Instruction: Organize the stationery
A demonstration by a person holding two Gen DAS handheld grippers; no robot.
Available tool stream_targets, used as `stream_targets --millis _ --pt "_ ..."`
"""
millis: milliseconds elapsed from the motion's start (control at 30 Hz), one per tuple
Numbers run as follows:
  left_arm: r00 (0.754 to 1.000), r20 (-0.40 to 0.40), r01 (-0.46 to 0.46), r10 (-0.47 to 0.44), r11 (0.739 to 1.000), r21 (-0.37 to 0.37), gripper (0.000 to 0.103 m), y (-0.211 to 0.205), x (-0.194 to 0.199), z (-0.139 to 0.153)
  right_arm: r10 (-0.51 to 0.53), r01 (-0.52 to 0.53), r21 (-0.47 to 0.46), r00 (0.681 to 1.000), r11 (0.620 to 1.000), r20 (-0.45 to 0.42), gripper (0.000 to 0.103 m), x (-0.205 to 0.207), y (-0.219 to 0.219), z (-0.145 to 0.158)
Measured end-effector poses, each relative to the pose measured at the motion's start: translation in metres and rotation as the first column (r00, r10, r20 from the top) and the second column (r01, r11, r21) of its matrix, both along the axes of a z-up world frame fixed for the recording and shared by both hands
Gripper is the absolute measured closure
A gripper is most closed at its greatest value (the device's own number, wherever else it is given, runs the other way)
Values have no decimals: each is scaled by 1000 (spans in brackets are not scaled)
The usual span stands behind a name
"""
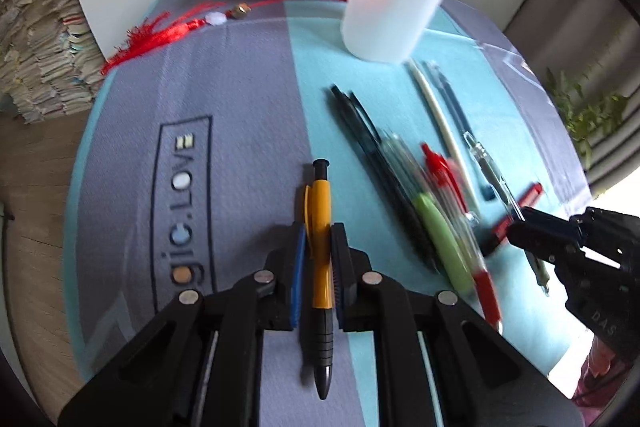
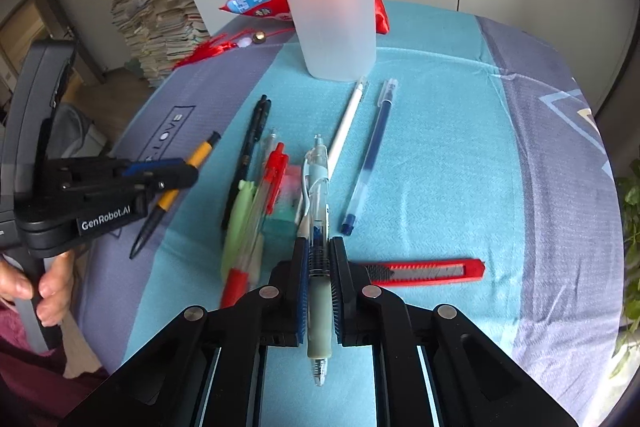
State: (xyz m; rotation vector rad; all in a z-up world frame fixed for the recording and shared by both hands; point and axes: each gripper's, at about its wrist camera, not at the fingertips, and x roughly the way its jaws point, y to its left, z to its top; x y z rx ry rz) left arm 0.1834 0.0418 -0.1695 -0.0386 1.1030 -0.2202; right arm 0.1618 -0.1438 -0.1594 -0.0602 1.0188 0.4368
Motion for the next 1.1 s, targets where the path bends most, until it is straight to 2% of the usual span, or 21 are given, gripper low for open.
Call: stream_targets --millis 167,300,400,533,667,700,800,900,1000,1100 --pt "999 2 33 -33 999 11 92 -13 -16 -2 14 -15 -14 998 1000 -65 92 -23 -10 0" --pt "998 2 69 -69 997 21 92 -20 -23 -3 -13 7 -61 995 998 -98 92 -43 -24 -7" --pt "996 2 89 -89 996 28 92 -23 -28 -4 -28 22 -61 994 998 -105 92 -48 -33 -9" --pt "996 16 87 -88 996 32 92 -21 -28 -2 -49 46 -47 996 998 -72 90 -47 -36 -3" --pt "997 29 76 -77 996 41 86 -19 -27 2 -25 22 -86 999 996 -29 56 -45 -24 0" --pt "997 31 73 -75 996 44 82 -19 -27 2 -24 22 -94 1000 995 -20 52 -44 -22 1" --pt "997 36 71 -73 996 58 81 -20 -24 2 -20 19 -100 1000 995 -1 52 -38 -18 1" --pt "996 37 77 -79 995 60 81 -23 -20 2 -37 37 -148 999 988 -1 52 -29 -14 -2" --pt "995 30 92 -94 994 66 81 -29 -14 0 -53 49 -167 998 985 -18 62 -22 -12 -7" --pt "994 33 104 -107 991 85 81 -36 -11 -2 -52 46 -163 998 986 -31 63 -18 -8 -9"
